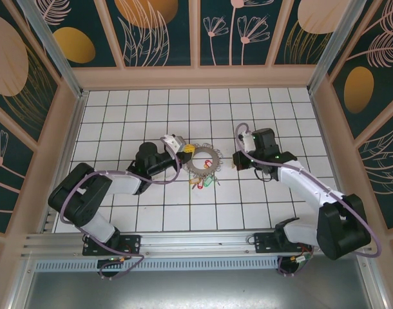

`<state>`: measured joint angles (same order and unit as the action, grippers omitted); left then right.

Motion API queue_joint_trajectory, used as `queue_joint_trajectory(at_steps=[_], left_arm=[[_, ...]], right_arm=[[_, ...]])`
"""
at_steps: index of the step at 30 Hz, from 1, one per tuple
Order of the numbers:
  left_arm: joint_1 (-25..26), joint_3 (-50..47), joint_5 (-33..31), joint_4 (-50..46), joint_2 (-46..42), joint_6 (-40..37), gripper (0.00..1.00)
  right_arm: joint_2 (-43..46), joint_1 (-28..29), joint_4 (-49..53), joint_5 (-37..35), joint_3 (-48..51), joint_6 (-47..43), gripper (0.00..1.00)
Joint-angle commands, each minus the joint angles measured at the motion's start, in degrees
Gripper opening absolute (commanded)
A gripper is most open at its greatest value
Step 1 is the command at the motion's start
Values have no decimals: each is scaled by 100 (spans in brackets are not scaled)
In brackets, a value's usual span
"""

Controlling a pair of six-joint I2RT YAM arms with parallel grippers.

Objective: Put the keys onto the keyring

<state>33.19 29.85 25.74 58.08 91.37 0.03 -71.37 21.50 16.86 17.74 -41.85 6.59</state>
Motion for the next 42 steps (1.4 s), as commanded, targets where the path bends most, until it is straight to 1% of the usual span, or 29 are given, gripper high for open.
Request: queue_joint_trajectory(at_steps=[1, 5, 7, 9, 11, 14, 16, 17, 18, 19, 21, 23, 25, 27, 29, 31, 32, 34, 36, 38, 42], left_arm=[[30, -114, -380, 262, -248, -28, 12], [27, -146, -607, 330, -378, -31, 14], [16, -154, -702, 407, -403, 59, 14], [14, -154, -808, 481, -427, 254, 16], [17, -147, -915, 525, -429, 489, 18], [9, 13, -991, 152, -479, 1021, 20], [8, 200, -923, -292, -568, 1441, 20], [10, 271, -864, -473, -602, 1594, 22], [10, 291, -922, -571, -617, 1774, 24], [5, 293, -1051, -668, -629, 2001, 26], [5, 299, -1078, -866, -611, 2329, 29], [10, 302, -1121, -1119, -540, 2741, 33], [4, 346, -1241, -1535, -430, 3153, 34], [11, 331, -1234, -1771, -318, 3676, 36], [7, 377, -1064, -2051, -186, 4220, 36], [7, 409, -812, -2100, -58, 4627, 37], [5, 421, -738, -2121, 18, 4813, 38], [12, 616, -673, -2532, 222, 4999, 39], [5, 817, -499, -2756, 469, 5024, 39], [4, 909, -581, -2983, 597, 5138, 38], [10, 867, -694, -3170, 646, 5338, 41]], right_arm=[[-406, -128, 833, 72, 58, 631, 0], [-1314, -173, 993, -184, -351, 600, 0], [-1649, -174, 888, -284, -566, 624, 0], [-1986, -178, 745, -201, -807, 630, 0], [-2296, -155, 783, -274, -1102, 675, 0], [-2768, -163, 898, -274, -1522, 770, 0], [-3023, -140, 1170, -202, -1899, 826, 7], [-3058, -134, 1319, -271, -2062, 850, 8], [-3002, -126, 1360, -378, -2134, 871, 10], [-2888, -143, 1351, -454, -2172, 849, 14], [-2691, -186, 1166, -504, -2179, 738, 23], [-2633, -196, 816, -265, -2170, 452, 30], [-2815, -214, 563, 74, -2283, 247, 32], [-3126, -207, 398, 598, -2469, 5, 33], [-3479, -209, 235, 1002, -2709, -120, 34], [-3763, -207, 378, 1107, -3055, -262, 40], [-3837, -206, 372, 1130, -3155, -325, 40], [-3978, -241, 215, 1236, -3236, -456, 41], [-4356, -260, 633, 1295, -3628, -627, 42], [-4675, -258, 953, 1432, -3936, -789, 42], [-4810, -242, 1006, 1617, -3947, -859, 40]])
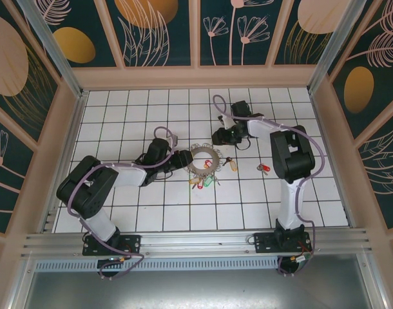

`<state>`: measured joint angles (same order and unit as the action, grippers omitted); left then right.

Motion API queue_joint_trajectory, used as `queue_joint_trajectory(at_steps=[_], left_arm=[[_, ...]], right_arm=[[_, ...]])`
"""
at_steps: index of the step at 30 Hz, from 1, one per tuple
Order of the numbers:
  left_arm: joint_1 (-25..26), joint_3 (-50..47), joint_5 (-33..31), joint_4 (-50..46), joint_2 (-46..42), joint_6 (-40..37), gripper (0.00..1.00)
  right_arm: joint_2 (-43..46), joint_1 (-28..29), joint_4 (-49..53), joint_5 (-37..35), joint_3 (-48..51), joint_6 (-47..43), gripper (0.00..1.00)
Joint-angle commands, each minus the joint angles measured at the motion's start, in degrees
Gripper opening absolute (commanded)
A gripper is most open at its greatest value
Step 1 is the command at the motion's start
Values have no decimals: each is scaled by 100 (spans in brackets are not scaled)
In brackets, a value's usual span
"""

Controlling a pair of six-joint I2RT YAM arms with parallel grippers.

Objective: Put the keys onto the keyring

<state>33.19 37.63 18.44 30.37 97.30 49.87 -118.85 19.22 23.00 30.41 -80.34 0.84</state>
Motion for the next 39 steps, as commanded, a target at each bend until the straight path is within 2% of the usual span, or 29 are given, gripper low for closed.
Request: queue_joint_trajectory(at_steps=[1, 9, 17, 20, 23, 25, 29, 34, 39], left_arm=[[12, 90, 45, -409, 216, 389, 41], [5, 314, 194, -507, 750, 465, 42], [4, 424, 55, -734, 901, 235, 40], [8, 362, -21, -739, 896, 212, 40], [10, 341, -110, -768, 786, 139, 40], [10, 342, -329, -909, 618, 25, 40], [3, 314, -818, -1149, 122, -131, 41], [-22, 158, -1524, -1436, -1050, -112, 53], [-59, -240, -1800, -1124, -2084, 258, 80]], right_arm=[[-43, -6, 406, 385, -44, -328, 40], [15, 81, 602, 879, 495, -550, 39], [87, 172, 341, 1327, 790, -371, 31], [101, 131, 238, 1433, 830, -302, 25], [232, 80, 177, 1457, 882, -244, 14], [381, 21, 55, 1578, 952, -163, 7], [815, -69, -157, 1714, 1107, 9, 0], [1794, -227, -1379, 1967, 1774, 1029, 0], [2886, -243, -2957, 1878, 2529, 2416, 0]])
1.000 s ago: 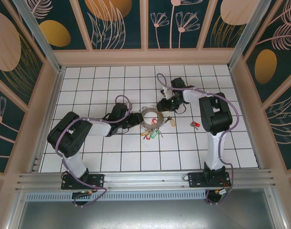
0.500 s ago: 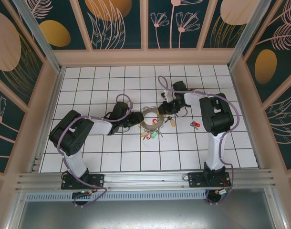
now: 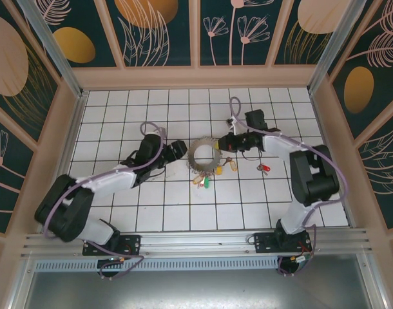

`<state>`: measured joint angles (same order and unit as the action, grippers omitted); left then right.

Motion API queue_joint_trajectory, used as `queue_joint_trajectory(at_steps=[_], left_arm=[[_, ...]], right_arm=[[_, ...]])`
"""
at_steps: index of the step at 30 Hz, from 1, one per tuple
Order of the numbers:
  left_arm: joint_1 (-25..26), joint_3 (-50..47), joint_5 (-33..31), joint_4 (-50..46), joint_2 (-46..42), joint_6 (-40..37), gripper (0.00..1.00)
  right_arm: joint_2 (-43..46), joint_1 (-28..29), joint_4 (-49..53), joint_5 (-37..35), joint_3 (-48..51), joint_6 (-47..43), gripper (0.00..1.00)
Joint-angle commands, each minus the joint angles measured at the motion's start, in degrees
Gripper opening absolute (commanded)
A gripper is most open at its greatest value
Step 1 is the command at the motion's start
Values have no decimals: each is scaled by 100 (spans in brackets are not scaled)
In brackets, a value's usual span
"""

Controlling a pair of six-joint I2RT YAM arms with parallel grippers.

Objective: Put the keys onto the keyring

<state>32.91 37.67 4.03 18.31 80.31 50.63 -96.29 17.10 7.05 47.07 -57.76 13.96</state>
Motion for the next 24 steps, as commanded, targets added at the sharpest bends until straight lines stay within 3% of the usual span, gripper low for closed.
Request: queue_joint_trajectory(at_steps=[1, 3, 7, 18, 20, 24], left_arm=[[-39, -349, -237, 347, -572, 265, 82], [-50, -498, 98, 909, -745, 398, 87], [-53, -431, 796, 1828, -638, 695, 88], [-50, 193, 1654, 3391, 70, 1338, 81], [-55, 256, 1714, 3523, 124, 1408, 72], [-63, 330, 1661, 3589, 98, 1338, 38]], right_arm=[[867, -30, -1682, 96, 416, 1412, 0], [1287, -14, -2235, -191, 706, 1951, 0], [2019, 37, -3361, -653, 1250, 2893, 0], [2414, 415, -3761, -1095, 1242, 3377, 0], [2413, 493, -3790, -1115, 1207, 3382, 0], [2422, 598, -3837, -1147, 1197, 3409, 0]])
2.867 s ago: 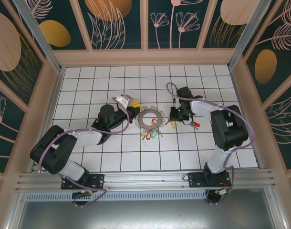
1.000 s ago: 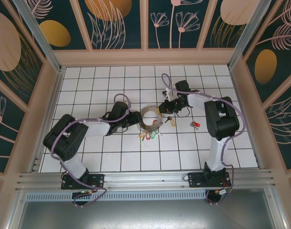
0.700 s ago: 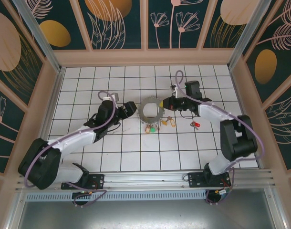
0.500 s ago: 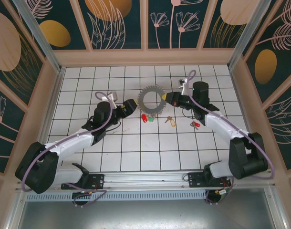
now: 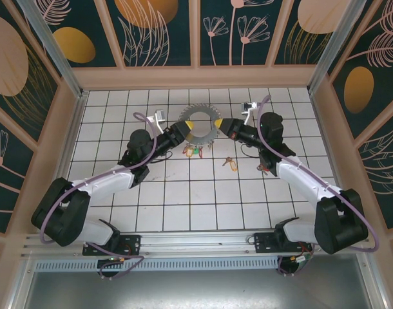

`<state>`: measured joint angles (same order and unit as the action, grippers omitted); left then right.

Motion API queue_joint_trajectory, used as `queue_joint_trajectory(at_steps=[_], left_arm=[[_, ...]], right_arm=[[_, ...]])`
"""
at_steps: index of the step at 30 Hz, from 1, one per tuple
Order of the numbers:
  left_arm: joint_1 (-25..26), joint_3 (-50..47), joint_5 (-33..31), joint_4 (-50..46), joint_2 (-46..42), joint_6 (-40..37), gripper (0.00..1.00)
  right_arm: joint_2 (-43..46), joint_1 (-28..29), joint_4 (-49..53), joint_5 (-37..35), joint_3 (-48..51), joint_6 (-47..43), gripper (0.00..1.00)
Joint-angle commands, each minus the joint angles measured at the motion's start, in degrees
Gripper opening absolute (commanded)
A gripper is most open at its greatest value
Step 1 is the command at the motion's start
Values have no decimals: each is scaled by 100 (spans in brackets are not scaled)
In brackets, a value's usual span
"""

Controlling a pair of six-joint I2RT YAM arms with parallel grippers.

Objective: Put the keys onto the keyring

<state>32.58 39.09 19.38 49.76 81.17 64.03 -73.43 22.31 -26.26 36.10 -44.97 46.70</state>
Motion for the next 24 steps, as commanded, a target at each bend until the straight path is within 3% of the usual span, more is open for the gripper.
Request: queue_joint_trajectory(at_steps=[1, 5, 7, 10, 12, 14, 17, 21, 24], left_arm=[[-24, 220, 74, 310, -36, -81, 31], [-62, 245, -145, -23, -312, -438, 6], [-118, 296, -126, -219, -462, -687, 0], [-261, 446, 250, -447, -645, -1142, 0], [-413, 682, 748, -797, -681, -1481, 0], [-568, 1109, 1236, -1527, -641, -1902, 0], [-677, 1968, 2214, -2700, -453, -2785, 0], [-696, 3177, 2884, -4552, 26, -3907, 0], [-692, 3707, 3146, -5087, 268, -4248, 0]], right_arm=[[156, 88, -505, -42, -73, 84, 0], [360, 116, -381, -112, 15, -291, 4], [566, 112, -372, -241, 163, -502, 10], [1015, 108, -227, -601, 388, -1039, 29], [1378, 108, 65, -1056, 484, -1536, 35], [1749, 107, 406, -1717, 561, -2051, 43], [2273, 90, 323, -2000, 865, -2969, 51], [2705, 85, -71, -1544, 1342, -4431, 51], [2887, 123, 42, -1363, 1445, -5253, 47]])
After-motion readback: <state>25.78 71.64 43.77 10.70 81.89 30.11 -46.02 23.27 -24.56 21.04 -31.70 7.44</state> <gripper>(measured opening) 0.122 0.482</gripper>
